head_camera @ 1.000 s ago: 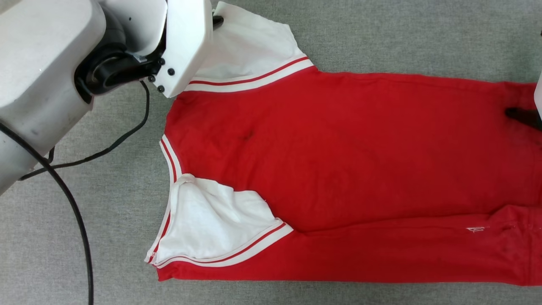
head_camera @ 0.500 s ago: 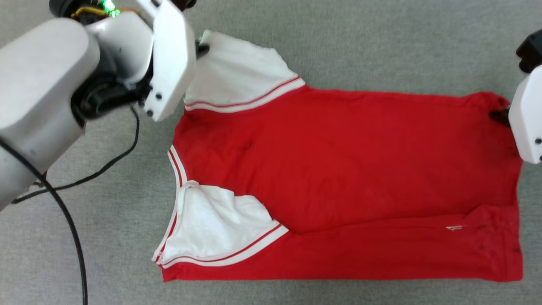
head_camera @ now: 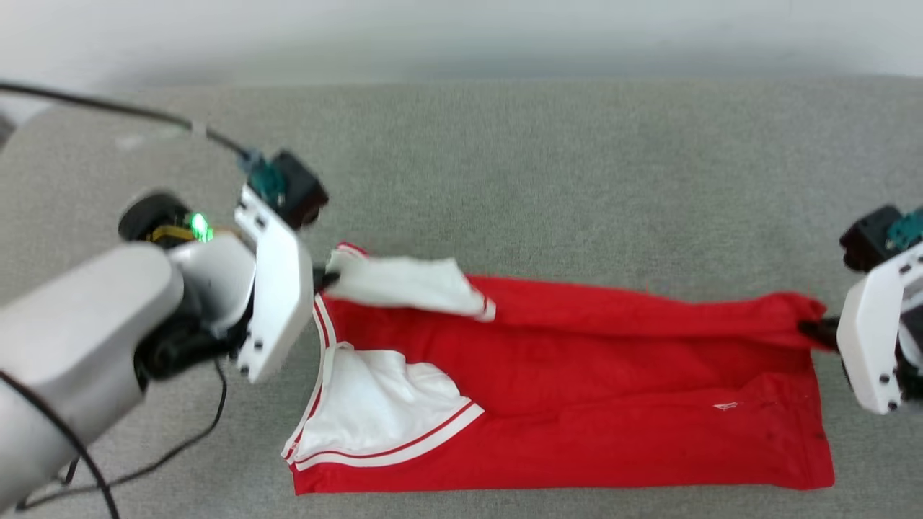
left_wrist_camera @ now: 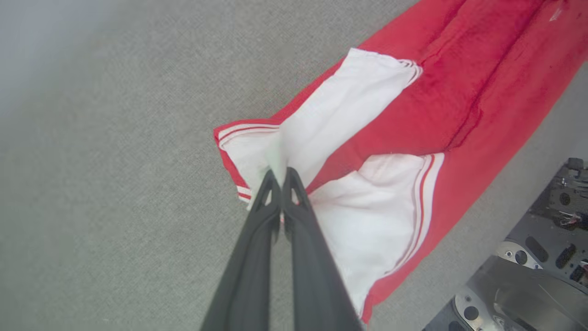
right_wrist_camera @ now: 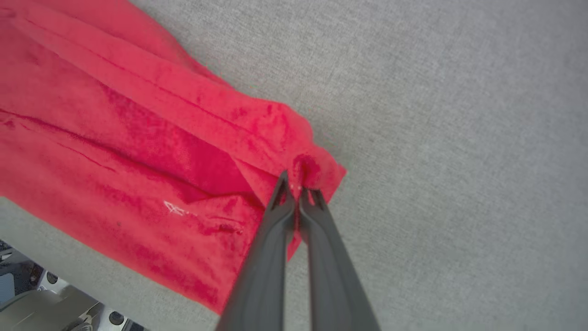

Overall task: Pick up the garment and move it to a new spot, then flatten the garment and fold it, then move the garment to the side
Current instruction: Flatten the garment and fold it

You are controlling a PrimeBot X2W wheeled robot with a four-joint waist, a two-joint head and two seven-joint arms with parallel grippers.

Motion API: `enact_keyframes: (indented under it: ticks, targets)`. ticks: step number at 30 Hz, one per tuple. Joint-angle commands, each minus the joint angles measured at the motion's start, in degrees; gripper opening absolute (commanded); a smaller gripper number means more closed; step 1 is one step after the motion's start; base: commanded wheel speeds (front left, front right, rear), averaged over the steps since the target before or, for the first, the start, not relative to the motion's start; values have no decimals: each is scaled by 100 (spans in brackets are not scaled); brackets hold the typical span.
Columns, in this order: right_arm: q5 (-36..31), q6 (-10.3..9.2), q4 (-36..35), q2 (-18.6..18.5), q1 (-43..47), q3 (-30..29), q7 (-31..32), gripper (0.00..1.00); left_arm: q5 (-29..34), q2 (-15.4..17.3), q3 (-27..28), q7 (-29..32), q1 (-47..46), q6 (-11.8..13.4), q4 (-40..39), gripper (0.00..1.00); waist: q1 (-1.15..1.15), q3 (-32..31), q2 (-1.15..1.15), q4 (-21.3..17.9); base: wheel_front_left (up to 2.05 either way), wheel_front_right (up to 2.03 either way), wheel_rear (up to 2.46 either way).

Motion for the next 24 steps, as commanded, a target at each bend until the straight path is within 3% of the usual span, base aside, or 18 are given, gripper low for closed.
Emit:
enact_keyframes:
  ticks: [1, 10, 20, 21, 22, 23, 24]
  targets:
    - [49, -2, -19, -41, 205, 39, -97, 0, 38, 100, -2, -44, 303, 81, -101, 0, 1, -236, 0, -19, 0, 0, 0]
    - [132, -2, 27, -100, 1078, 141, -482, 0, -26, 514, -1, -297, 1857, 473, -593, 0, 1, -595, 0, -55, 0, 0, 0]
    - [-72, -2, 543, 356, 1390, 231, -738, 0, -138, 174, 0, -701, 2839, 605, -220, 0, 1, -504, 0, -67, 0, 0, 0]
    - [-99, -2, 617, 413, 1386, 214, -774, 39, -130, 142, 5, -759, 2873, 610, -154, 0, 1, -503, 0, -68, 0, 0, 0]
    - [-103, -2, 669, 461, 1380, 190, -821, 100, -75, 116, 29, -858, 2872, 633, -115, 44, 1, -505, 0, -67, 0, 0, 0]
    - [-106, -2, 702, 492, 1377, 170, -864, 100, -55, 103, 65, -955, 2867, 654, -80, 100, 1, -513, 0, -64, 0, 0, 0]
    - [-146, -2, 695, 503, 1359, 153, -931, 100, -4, 113, 80, -1040, 2863, 670, -82, 100, 1, -527, 0, -64, 0, 0, 0]
